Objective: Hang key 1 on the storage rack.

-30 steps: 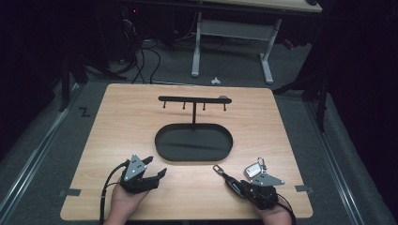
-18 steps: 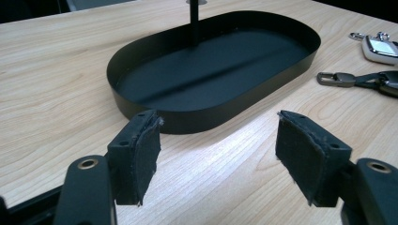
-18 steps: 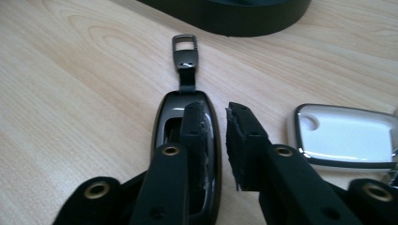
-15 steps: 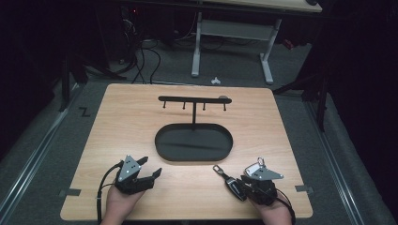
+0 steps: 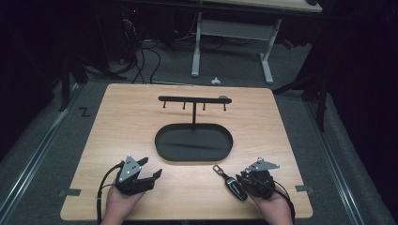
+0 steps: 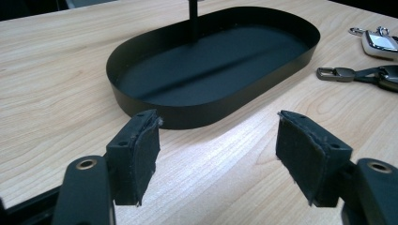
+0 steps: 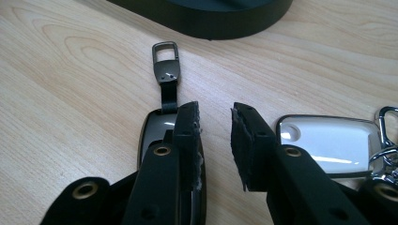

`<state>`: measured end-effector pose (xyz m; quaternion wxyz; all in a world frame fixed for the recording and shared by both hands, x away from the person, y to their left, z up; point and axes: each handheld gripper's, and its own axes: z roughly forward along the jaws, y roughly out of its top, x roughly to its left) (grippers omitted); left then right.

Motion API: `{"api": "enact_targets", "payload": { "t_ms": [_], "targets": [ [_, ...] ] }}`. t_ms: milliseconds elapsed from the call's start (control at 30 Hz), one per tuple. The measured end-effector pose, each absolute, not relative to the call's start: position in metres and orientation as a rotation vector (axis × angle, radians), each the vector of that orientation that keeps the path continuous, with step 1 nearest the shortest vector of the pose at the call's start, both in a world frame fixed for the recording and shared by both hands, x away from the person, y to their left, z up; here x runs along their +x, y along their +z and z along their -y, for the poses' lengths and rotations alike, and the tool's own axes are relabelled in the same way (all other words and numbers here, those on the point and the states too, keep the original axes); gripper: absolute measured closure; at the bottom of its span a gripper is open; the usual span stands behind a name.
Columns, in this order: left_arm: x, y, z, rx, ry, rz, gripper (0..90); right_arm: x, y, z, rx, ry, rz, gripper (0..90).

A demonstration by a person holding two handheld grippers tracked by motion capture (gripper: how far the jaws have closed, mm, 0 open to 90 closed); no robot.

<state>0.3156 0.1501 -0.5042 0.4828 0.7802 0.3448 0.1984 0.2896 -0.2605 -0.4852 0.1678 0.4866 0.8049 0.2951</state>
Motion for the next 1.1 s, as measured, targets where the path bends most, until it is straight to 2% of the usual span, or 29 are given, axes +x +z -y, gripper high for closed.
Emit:
{"api": "enact_targets", "payload": {
  "t_ms": [400,533,767,1100],
  "targets": [
    [0.308,-0.505,-0.145,1.923,0.49,-0.8,29.9,0.312,-0.47,0.257,1.453,0.654,-2.476,64.7],
    [0.311,-0.505,-0.147,1.921,0.48,-0.808,29.0,0.318,-0.47,0.254,1.457,0.583,-2.543,57.7],
    [0.311,-0.503,-0.15,1.886,0.473,-0.811,28.7,0.329,-0.466,0.245,1.481,0.363,-2.623,50.7],
    [0.311,-0.506,-0.146,1.907,0.479,-0.798,28.2,0.345,-0.459,0.227,1.477,0.225,-2.708,43.2]
  ]
}}
